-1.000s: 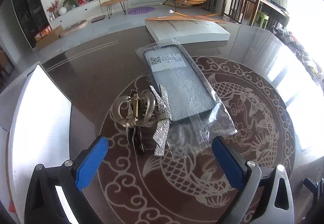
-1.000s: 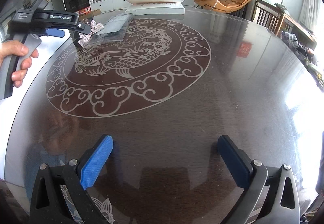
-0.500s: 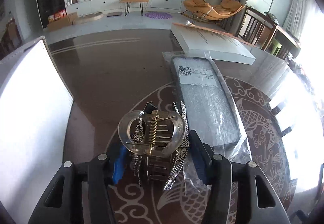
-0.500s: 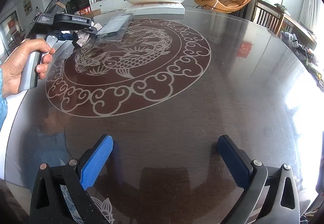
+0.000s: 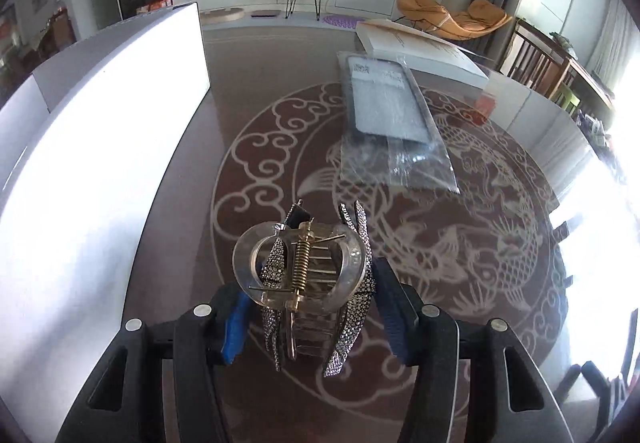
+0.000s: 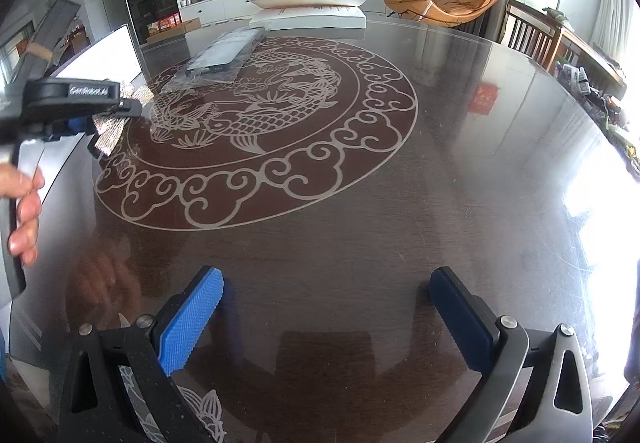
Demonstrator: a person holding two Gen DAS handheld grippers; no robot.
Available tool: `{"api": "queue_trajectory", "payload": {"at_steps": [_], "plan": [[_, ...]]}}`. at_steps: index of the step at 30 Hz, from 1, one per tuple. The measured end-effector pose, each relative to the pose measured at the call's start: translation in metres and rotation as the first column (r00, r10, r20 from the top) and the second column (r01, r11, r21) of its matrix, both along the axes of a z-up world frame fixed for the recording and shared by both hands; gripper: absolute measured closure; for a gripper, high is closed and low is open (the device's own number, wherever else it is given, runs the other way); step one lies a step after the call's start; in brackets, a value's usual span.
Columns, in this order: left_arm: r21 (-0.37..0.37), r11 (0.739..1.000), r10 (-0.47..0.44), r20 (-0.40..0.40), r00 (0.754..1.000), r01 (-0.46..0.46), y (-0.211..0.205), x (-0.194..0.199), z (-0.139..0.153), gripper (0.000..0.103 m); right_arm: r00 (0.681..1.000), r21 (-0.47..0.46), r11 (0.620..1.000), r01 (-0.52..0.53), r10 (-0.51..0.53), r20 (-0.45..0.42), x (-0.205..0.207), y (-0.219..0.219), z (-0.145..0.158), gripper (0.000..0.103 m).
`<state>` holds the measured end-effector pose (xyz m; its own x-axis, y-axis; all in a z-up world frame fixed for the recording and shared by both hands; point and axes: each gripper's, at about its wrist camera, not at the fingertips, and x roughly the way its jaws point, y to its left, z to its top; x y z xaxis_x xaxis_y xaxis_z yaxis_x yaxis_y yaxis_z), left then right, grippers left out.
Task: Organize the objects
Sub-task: 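Grasp the rhinestone hair clip with the left gripper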
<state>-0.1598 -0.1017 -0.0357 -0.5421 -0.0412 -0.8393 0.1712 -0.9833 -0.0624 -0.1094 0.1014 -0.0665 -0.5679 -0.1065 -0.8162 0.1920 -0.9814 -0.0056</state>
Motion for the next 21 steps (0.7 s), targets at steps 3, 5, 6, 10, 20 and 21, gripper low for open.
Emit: {"api": "queue_trajectory", "payload": {"at_steps": [3, 5, 6, 10, 20, 21], "plan": [[-0.005, 0.998, -0.058, 0.015, 0.998, 0.058, 0.009, 0.008, -0.007, 0.024, 1.000, 0.003, 1.000, 0.000, 0.000, 0.000, 0.000, 0.000, 0.000, 0.000], [-0.039, 0.996, -0.078, 0.016, 0.997, 0.078, 0.013, 0.011, -0.013, 0.012, 1.000, 0.002, 1.000, -0.001, 0.001, 0.000, 0.000, 0.000, 0.001, 0.000], [-0.067, 0.994, -0.080, 0.017, 0.997, 0.081, 0.014, 0.011, -0.015, 0.010, 1.000, 0.002, 1.000, -0.001, 0.001, 0.000, 0.000, 0.000, 0.000, 0.000], [-0.071, 0.995, -0.065, 0.001, 0.998, 0.065, 0.006, 0.014, -0.018, 0.000, 1.000, 0.003, 1.000, -0.001, 0.001, 0.000, 0.000, 0.000, 0.000, 0.000], [-0.089, 0.993, -0.075, -0.017, 0.997, 0.073, 0.005, 0.015, -0.017, 0.000, 1.000, 0.003, 1.000, 0.000, 0.000, 0.000, 0.000, 0.000, 0.000, 0.000], [-0.086, 0.993, -0.080, -0.024, 0.996, 0.078, 0.005, 0.017, -0.017, 0.000, 1.000, 0.003, 1.000, 0.000, 0.000, 0.000, 0.000, 0.000, 0.000, 0.000]]}}
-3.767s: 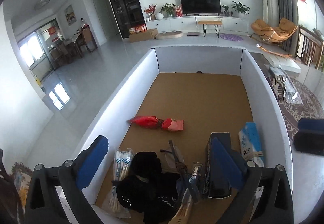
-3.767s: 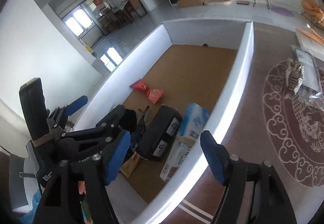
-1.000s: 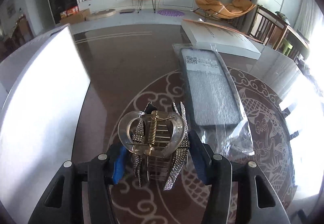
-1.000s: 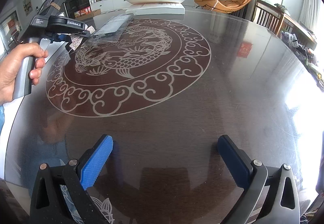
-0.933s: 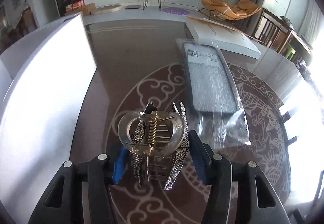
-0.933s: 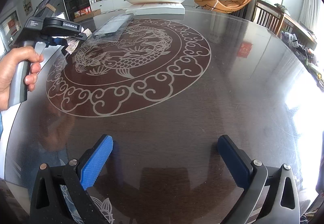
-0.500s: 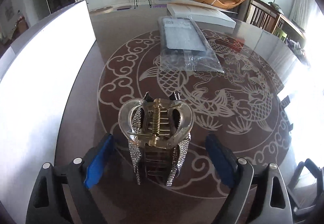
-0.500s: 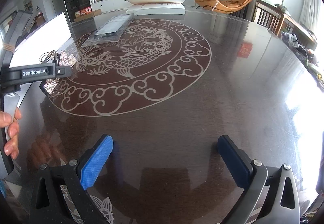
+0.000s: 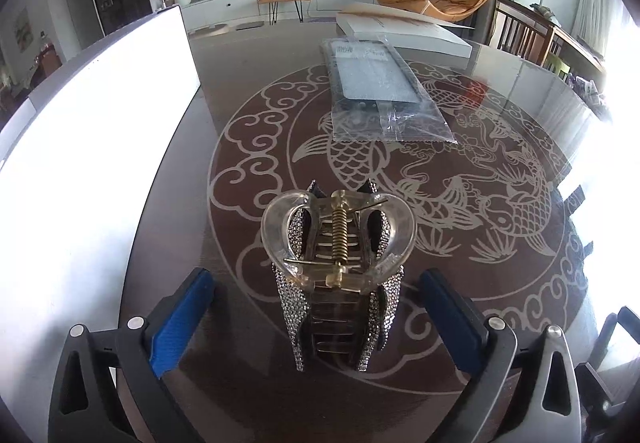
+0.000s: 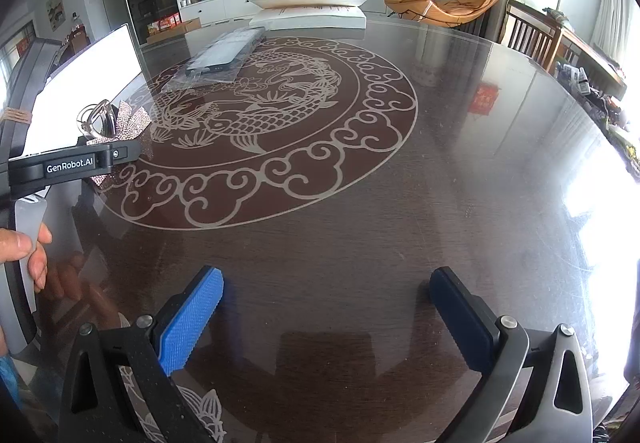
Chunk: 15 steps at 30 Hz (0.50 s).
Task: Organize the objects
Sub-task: 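Grasp the rhinestone hair clip with the left gripper, then grasp the bagged phone case with the right gripper while the left holds the clip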
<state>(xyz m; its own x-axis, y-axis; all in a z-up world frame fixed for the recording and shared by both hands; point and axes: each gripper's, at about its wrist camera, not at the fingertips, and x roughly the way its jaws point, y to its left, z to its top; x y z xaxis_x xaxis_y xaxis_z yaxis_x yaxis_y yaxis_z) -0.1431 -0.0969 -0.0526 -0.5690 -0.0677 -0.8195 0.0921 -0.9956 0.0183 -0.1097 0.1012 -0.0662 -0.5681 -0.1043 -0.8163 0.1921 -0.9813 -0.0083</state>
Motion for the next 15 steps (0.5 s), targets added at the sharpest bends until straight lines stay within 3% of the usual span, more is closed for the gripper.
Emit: {"api": "queue_trajectory", "payload": {"at_steps": [11, 15], "plan": [[0.008, 1.000, -0.015, -0.010, 1.000, 0.015, -0.001, 0.004, 0.000, 0.000, 0.999, 0.008, 0.999, -0.043, 0.043, 0.021, -0.006, -0.003, 0.001, 0.000], [0.008, 1.000, -0.015, -0.010, 1.000, 0.015, -0.001, 0.004, 0.000, 0.000, 0.988, -0.004, 0.992, -0.123, 0.123, 0.088, -0.052, -0.013, 0.008, 0.000]]}}
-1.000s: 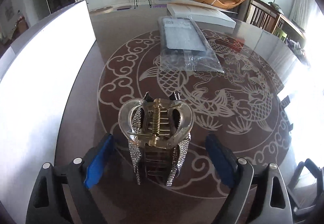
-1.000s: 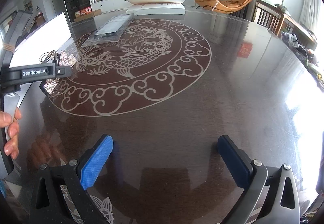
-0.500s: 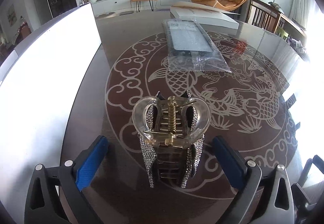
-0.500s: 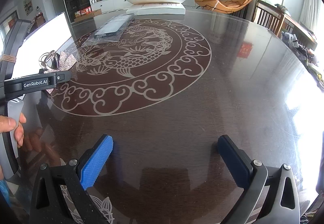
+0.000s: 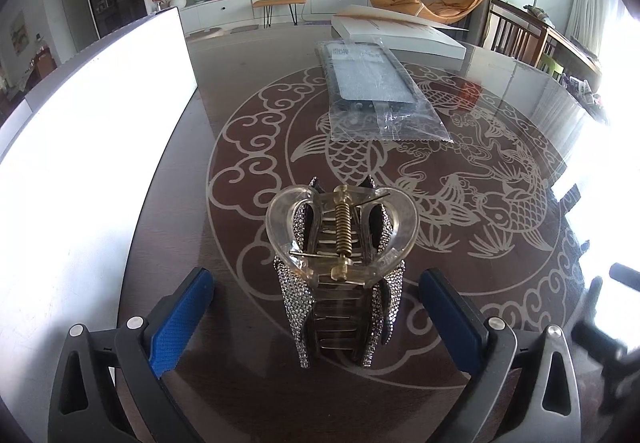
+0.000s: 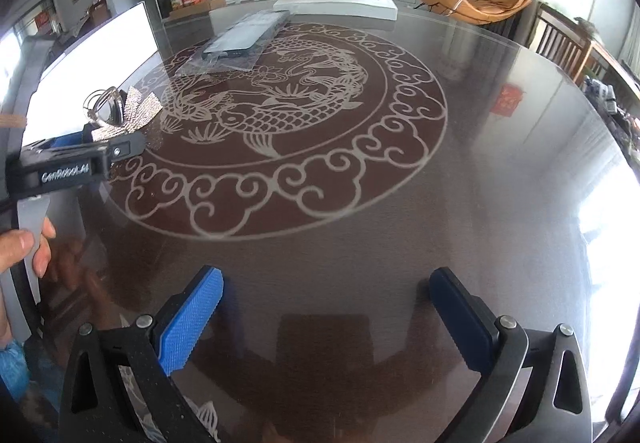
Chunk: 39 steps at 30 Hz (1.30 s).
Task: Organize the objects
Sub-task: 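Grasp the bagged phone case with the right gripper while the left holds the clip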
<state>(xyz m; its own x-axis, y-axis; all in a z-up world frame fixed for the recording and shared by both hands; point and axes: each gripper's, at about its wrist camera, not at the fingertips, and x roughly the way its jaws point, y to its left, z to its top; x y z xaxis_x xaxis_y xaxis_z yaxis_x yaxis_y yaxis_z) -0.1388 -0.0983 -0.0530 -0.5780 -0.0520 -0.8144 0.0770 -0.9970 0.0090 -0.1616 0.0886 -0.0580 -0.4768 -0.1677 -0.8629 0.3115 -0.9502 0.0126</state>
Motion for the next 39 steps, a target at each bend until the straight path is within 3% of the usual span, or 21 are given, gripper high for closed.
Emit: {"api": "queue_trajectory", "payload": {"at_steps": [4, 7, 9, 12, 16, 17, 18, 19, 21, 27, 31, 35, 39], "plan": [[0.001, 1.000, 0.000, 0.000, 1.000, 0.000, 0.000, 0.000, 0.000, 0.000, 0.999, -0.094, 0.994, -0.047, 0.045, -0.029, -0.086, -0.041, 0.037, 0.000], [0.000, 1.000, 0.000, 0.000, 1.000, 0.000, 0.000, 0.000, 0.000, 0.000, 0.992, -0.071, 0.992, -0.106, 0.110, 0.054, -0.160, -0.102, 0.038, 0.000], [0.000, 1.000, 0.000, 0.000, 1.000, 0.000, 0.000, 0.000, 0.000, 0.000, 0.989, -0.063, 0.995, -0.083, 0.090, 0.114, -0.197, -0.135, 0.031, 0.000], [0.000, 1.000, 0.000, 0.000, 1.000, 0.000, 0.000, -0.001, 0.000, 0.000, 0.987, -0.095, 0.995, -0.009, 0.024, 0.160, -0.229, -0.165, 0.023, 0.000], [0.002, 1.000, 0.000, 0.000, 1.000, 0.000, 0.000, -0.001, 0.000, 0.000, 0.969, 0.016, 0.998, -0.065, 0.059, 0.241, -0.245, -0.199, -0.002, 0.000], [0.002, 1.000, 0.000, 0.000, 1.000, 0.000, 0.000, -0.001, 0.000, 0.000, 0.971, 0.052, 0.995, -0.083, 0.069, 0.231, -0.243, -0.200, -0.006, 0.000], [0.002, 1.000, 0.000, 0.001, 1.000, 0.000, 0.000, -0.001, 0.000, 0.000, 0.978, 0.077, 0.993, -0.088, 0.071, 0.197, -0.239, -0.198, -0.008, 0.008], [0.002, 1.000, 0.000, 0.001, 1.000, 0.000, 0.000, -0.001, 0.000, 0.000, 0.986, 0.062, 0.994, -0.095, 0.086, 0.140, -0.232, -0.191, -0.004, 0.018], [0.003, 1.000, 0.000, 0.000, 1.000, 0.000, 0.001, -0.001, 0.000, 0.000, 0.991, 0.051, 0.996, -0.080, 0.074, 0.114, -0.223, -0.176, -0.002, 0.024], [0.003, 1.000, 0.000, 0.001, 1.000, 0.000, 0.001, 0.000, -0.001, 0.000, 0.989, 0.033, 0.990, -0.134, 0.132, 0.058, -0.148, -0.107, 0.000, 0.025], [0.003, 1.000, 0.000, 0.000, 1.000, 0.000, 0.001, 0.000, -0.001, 0.000, 0.996, 0.022, 0.995, -0.094, 0.094, 0.009, -0.060, -0.038, 0.000, 0.024], [0.003, 1.000, 0.000, 0.001, 1.000, 0.000, 0.001, 0.000, -0.001, 0.000, 0.999, 0.003, 1.000, -0.021, 0.021, -0.038, 0.018, 0.005, -0.003, 0.024], [0.003, 1.000, 0.000, 0.001, 1.000, 0.000, 0.001, 0.000, -0.001, 0.000, 0.998, 0.004, 0.999, 0.039, -0.039, -0.051, 0.059, 0.021, -0.009, 0.010]]}}
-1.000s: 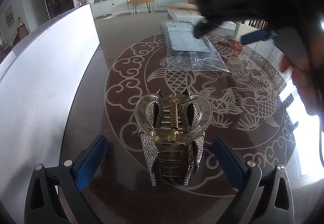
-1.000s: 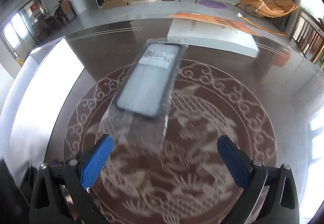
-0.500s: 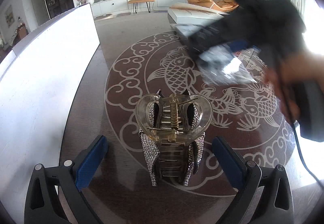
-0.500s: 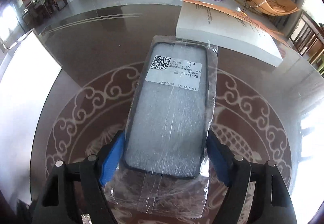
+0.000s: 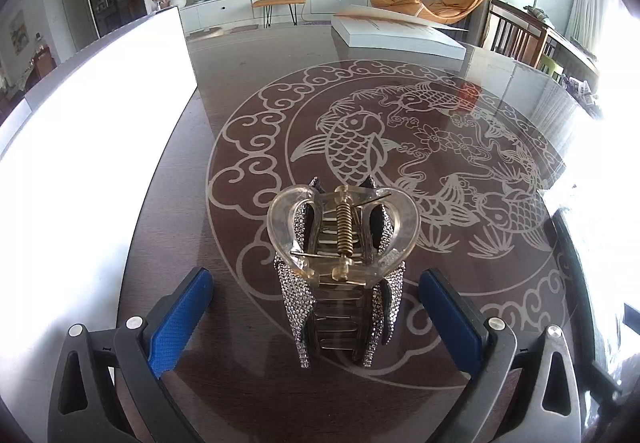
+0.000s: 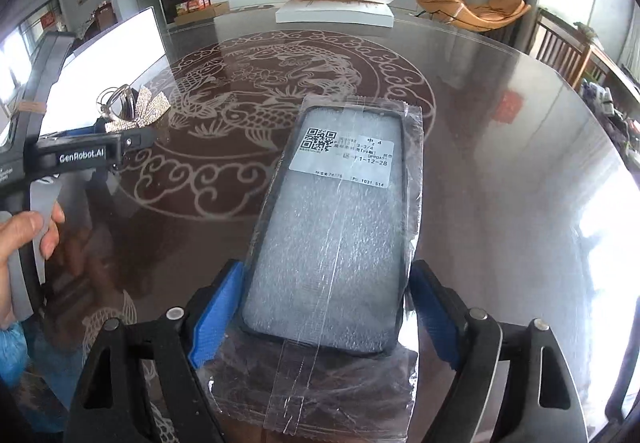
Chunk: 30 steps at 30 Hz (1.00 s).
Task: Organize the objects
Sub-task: 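Grasp the bagged phone case with the right gripper while the left holds the clip, then lift the clip and bagged phone case and carry them toward the bin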
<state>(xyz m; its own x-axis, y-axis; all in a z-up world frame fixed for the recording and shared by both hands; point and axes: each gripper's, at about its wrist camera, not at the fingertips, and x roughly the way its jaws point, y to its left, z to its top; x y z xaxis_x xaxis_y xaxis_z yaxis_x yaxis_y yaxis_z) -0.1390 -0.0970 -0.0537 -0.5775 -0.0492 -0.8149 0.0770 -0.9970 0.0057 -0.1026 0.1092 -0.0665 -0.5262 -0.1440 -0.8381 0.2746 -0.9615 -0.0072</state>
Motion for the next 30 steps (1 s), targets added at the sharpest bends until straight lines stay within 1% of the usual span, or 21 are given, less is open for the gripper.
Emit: {"api": "queue_trajectory", "payload": {"at_steps": [1, 2, 4, 8, 10, 13, 15, 18, 20, 21, 23, 25, 27, 30], "plan": [[0.000, 1.000, 0.000, 0.000, 1.000, 0.000, 0.000, 0.000, 0.000, 0.000, 1.000, 0.004, 1.000, 0.012, -0.012, 0.002, -0.003, -0.003, 0.001, 0.006], [0.000, 1.000, 0.000, 0.000, 1.000, 0.000, 0.000, 0.000, 0.000, 0.000, 1.000, 0.002, 1.000, 0.025, -0.025, 0.002, -0.005, -0.004, 0.002, 0.006], [0.000, 1.000, 0.000, 0.000, 1.000, 0.000, 0.000, 0.000, 0.000, 0.000, 0.998, 0.003, 0.998, 0.060, -0.060, 0.005, -0.001, 0.000, 0.001, 0.002], [0.000, 1.000, 0.000, 0.000, 1.000, 0.000, 0.000, 0.000, 0.000, 0.000, 0.996, 0.012, 0.997, 0.081, -0.082, 0.028, 0.008, 0.005, 0.002, 0.000], [0.001, 1.000, 0.000, 0.000, 1.000, 0.000, 0.000, 0.000, 0.000, 0.000, 0.995, 0.013, 0.997, 0.081, -0.082, 0.065, 0.011, 0.010, 0.004, 0.000], [0.001, 1.000, 0.000, 0.000, 1.000, 0.000, 0.000, 0.000, 0.000, 0.000, 0.990, -0.048, 0.995, 0.087, -0.081, 0.118, 0.007, 0.019, 0.009, 0.000], [0.001, 1.000, 0.000, 0.000, 1.000, 0.000, 0.000, 0.000, 0.000, 0.000, 0.986, -0.060, 0.992, 0.113, -0.105, 0.130, 0.003, 0.026, 0.012, 0.000], [0.001, 1.000, 0.001, 0.000, 1.000, -0.001, 0.000, 0.000, 0.000, 0.000, 0.984, -0.070, 0.987, 0.142, -0.133, 0.119, -0.007, 0.032, 0.013, 0.000], [0.001, 1.000, 0.001, 0.000, 1.000, -0.001, 0.000, 0.000, 0.000, 0.000, 0.982, -0.094, 0.984, 0.149, -0.136, 0.131, -0.014, 0.030, 0.010, 0.000], [0.001, 1.000, 0.001, 0.000, 1.000, -0.001, 0.000, 0.000, 0.000, 0.000, 0.983, -0.090, 0.985, 0.149, -0.138, 0.121, -0.016, 0.026, 0.010, 0.000], [0.001, 1.000, 0.001, 0.001, 1.000, -0.001, 0.000, 0.000, 0.000, 0.000, 0.989, -0.062, 0.992, 0.113, -0.107, 0.098, -0.019, 0.012, 0.007, 0.000], [0.001, 1.000, 0.001, 0.000, 1.000, -0.001, 0.000, 0.000, 0.000, 0.000, 0.993, 0.017, 0.995, 0.099, -0.099, 0.059, -0.021, -0.002, 0.002, 0.000], [0.001, 1.000, 0.001, 0.001, 1.000, -0.001, 0.000, 0.000, 0.000, 0.000, 0.995, 0.013, 0.996, 0.093, -0.094, 0.028, -0.021, -0.005, 0.001, 0.000], [0.001, 1.000, 0.001, 0.000, 1.000, -0.001, 0.000, 0.001, 0.000, 0.000, 0.994, 0.013, 0.995, 0.100, -0.101, 0.033, -0.026, -0.004, 0.001, 0.000]]}}
